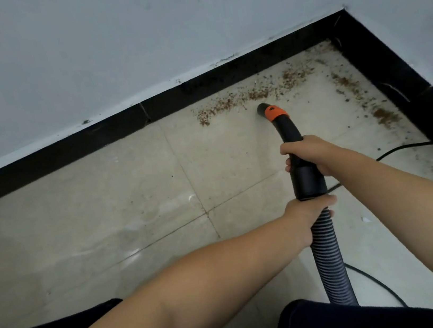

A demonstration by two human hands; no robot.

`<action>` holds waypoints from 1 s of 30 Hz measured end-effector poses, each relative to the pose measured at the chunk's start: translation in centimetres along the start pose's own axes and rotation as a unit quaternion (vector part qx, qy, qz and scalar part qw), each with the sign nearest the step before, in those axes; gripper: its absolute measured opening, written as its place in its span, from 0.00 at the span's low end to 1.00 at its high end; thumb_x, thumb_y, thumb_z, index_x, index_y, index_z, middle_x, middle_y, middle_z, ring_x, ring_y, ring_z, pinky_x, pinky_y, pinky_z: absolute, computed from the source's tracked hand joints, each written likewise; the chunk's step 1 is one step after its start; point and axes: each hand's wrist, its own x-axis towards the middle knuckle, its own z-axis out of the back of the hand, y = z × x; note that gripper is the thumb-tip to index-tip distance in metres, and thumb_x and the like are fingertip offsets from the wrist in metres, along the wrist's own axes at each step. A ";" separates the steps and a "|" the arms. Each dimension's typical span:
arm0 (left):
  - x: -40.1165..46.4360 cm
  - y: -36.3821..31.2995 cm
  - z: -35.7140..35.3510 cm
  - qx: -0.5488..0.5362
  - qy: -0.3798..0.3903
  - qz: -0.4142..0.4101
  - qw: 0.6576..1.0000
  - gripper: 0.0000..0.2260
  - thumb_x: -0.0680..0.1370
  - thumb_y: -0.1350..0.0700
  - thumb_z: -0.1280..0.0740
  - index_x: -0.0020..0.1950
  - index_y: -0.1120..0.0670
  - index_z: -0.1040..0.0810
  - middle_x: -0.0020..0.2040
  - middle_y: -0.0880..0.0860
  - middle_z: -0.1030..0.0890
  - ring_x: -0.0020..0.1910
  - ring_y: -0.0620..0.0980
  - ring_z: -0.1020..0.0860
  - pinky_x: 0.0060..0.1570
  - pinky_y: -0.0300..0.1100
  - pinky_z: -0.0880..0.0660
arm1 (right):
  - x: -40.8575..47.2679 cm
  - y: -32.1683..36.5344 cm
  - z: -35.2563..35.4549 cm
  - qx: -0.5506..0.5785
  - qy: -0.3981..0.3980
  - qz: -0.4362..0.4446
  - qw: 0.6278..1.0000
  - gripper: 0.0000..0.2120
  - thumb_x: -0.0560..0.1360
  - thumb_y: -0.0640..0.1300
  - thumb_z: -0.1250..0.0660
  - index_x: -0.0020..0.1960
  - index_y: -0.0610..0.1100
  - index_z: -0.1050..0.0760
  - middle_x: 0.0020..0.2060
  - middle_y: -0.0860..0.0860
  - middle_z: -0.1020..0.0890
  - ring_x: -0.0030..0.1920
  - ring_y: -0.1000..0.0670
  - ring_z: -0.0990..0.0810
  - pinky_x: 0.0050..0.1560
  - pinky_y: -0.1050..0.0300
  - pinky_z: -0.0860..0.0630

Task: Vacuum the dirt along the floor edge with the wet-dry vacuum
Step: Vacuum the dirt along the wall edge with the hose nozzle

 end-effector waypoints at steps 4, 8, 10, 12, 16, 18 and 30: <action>0.3 -2.7 1.5 -0.031 -0.033 -0.022 0.999 0.12 0.70 0.55 0.24 0.47 0.57 0.23 0.43 0.60 0.18 0.34 0.50 0.22 0.39 0.42 0.23 | 1.7 2.0 -1.6 0.018 -0.005 0.007 1.000 0.11 0.74 0.38 0.33 0.55 0.37 0.30 0.34 0.44 0.22 0.30 0.47 0.22 0.33 0.56 0.23; -0.4 -2.4 2.3 -0.054 -0.068 -0.022 0.996 0.06 0.73 0.58 0.28 0.46 0.56 0.24 0.37 0.54 0.22 0.35 0.49 0.23 0.45 0.44 0.24 | 1.6 2.8 -3.8 -0.035 0.029 0.015 0.999 0.10 0.74 0.38 0.33 0.54 0.37 0.30 0.33 0.43 0.21 0.31 0.47 0.21 0.32 0.56 0.23; -1.2 -2.1 2.3 -0.078 -0.070 -0.026 0.994 0.06 0.73 0.59 0.28 0.45 0.56 0.24 0.35 0.53 0.22 0.33 0.49 0.23 0.43 0.44 0.24 | 1.3 2.9 -4.7 -0.060 0.042 0.019 0.997 0.10 0.74 0.38 0.33 0.54 0.37 0.30 0.33 0.44 0.21 0.30 0.47 0.21 0.29 0.59 0.24; -1.5 -1.6 2.3 -0.098 -0.073 -0.034 0.992 0.06 0.73 0.59 0.28 0.44 0.56 0.25 0.33 0.53 0.23 0.32 0.49 0.23 0.44 0.45 0.24 | 0.9 2.9 -5.4 -0.077 0.052 0.024 0.995 0.11 0.74 0.38 0.33 0.55 0.37 0.30 0.32 0.44 0.21 0.29 0.48 0.22 0.26 0.62 0.25; -2.4 -1.0 2.5 -0.122 -0.087 -0.038 0.988 0.06 0.73 0.58 0.29 0.46 0.56 0.24 0.34 0.53 0.22 0.33 0.49 0.23 0.41 0.42 0.24 | 0.1 3.2 -6.8 -0.117 0.099 0.030 0.988 0.11 0.74 0.37 0.34 0.55 0.37 0.30 0.33 0.44 0.22 0.30 0.48 0.22 0.29 0.60 0.23; -2.8 -0.8 2.8 -0.136 -0.093 -0.035 0.986 0.07 0.73 0.57 0.29 0.48 0.57 0.24 0.35 0.53 0.22 0.33 0.49 0.23 0.39 0.42 0.24 | -0.1 3.4 -7.6 -0.128 0.121 0.032 0.984 0.12 0.74 0.37 0.33 0.57 0.37 0.30 0.33 0.44 0.22 0.30 0.47 0.22 0.33 0.57 0.22; -2.0 -3.3 4.1 -0.077 -0.060 -0.025 0.995 0.07 0.73 0.58 0.27 0.45 0.56 0.24 0.36 0.54 0.22 0.33 0.49 0.24 0.41 0.43 0.25 | 2.0 3.7 -5.4 -0.031 0.022 0.006 0.999 0.12 0.74 0.38 0.33 0.56 0.37 0.30 0.34 0.44 0.22 0.30 0.47 0.21 0.33 0.56 0.23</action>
